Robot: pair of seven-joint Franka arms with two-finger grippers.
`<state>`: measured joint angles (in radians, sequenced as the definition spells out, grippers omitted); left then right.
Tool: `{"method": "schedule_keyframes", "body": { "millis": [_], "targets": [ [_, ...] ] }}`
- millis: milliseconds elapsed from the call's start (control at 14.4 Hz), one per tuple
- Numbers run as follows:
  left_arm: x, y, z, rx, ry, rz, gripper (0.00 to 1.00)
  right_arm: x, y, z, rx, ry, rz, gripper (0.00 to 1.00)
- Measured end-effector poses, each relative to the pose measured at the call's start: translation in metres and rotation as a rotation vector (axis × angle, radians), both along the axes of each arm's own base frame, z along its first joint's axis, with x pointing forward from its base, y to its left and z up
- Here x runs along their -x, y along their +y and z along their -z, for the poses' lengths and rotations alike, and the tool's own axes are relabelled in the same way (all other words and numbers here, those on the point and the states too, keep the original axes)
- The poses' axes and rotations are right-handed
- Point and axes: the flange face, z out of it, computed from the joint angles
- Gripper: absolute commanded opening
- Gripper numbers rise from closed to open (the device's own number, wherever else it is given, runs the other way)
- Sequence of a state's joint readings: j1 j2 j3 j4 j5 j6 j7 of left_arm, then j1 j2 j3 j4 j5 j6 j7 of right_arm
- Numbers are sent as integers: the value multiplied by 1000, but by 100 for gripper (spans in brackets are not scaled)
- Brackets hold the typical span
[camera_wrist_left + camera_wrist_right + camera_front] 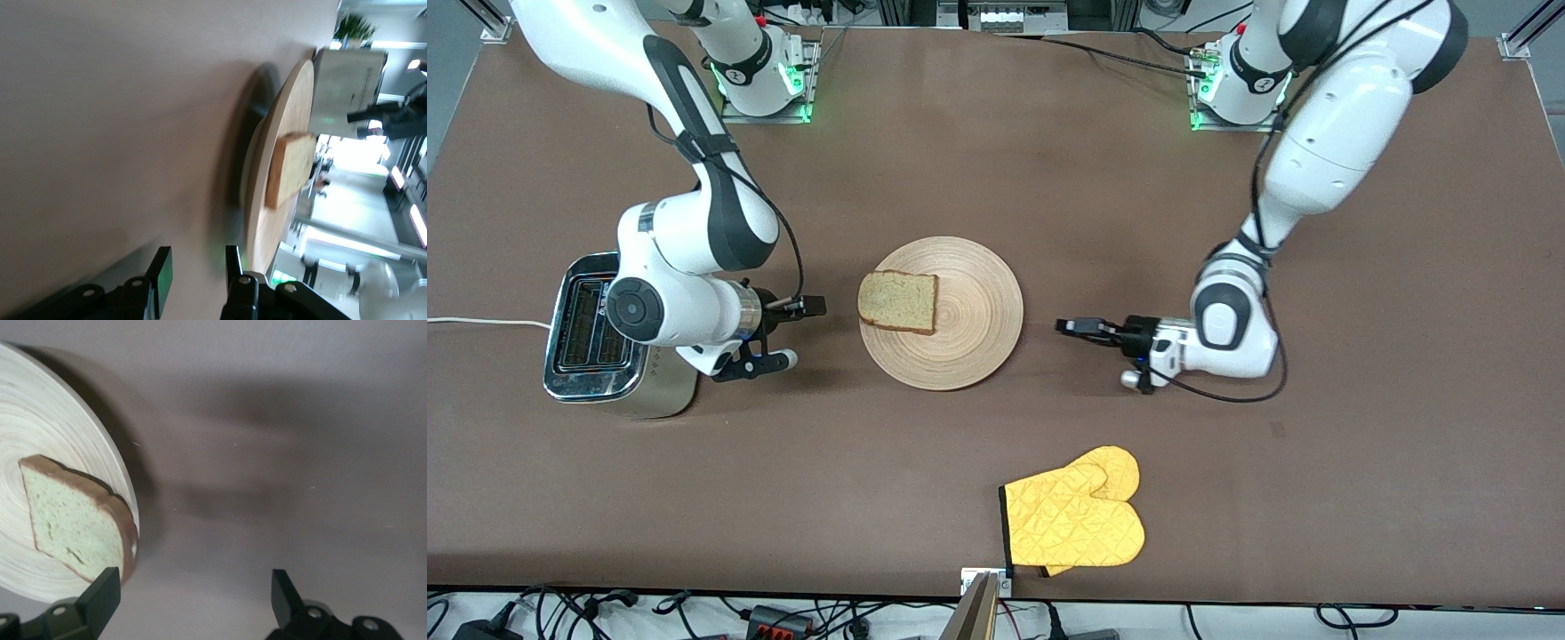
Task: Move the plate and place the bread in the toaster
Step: 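Grasp the bread slice with the right gripper while the left gripper releases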
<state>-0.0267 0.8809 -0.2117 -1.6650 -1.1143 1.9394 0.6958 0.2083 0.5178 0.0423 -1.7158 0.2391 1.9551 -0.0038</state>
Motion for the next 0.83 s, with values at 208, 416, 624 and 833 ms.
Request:
{"method": "schedule_keyframes", "body": {
  "millis": [208,416,624,833],
  "targets": [
    [-17,72,-37,-28,29,86,40,5,17,17,-14,26,31,100],
    [-38,138,-88,-114,48,184,45,13,43,25,0,38,44,99],
    [-58,193,-162,-304,62,239,56,19,58,33,5,51,32,88],
    [-59,205,-251,-535,75,210,85,22,60,43,7,67,30,78]
  ]
}}
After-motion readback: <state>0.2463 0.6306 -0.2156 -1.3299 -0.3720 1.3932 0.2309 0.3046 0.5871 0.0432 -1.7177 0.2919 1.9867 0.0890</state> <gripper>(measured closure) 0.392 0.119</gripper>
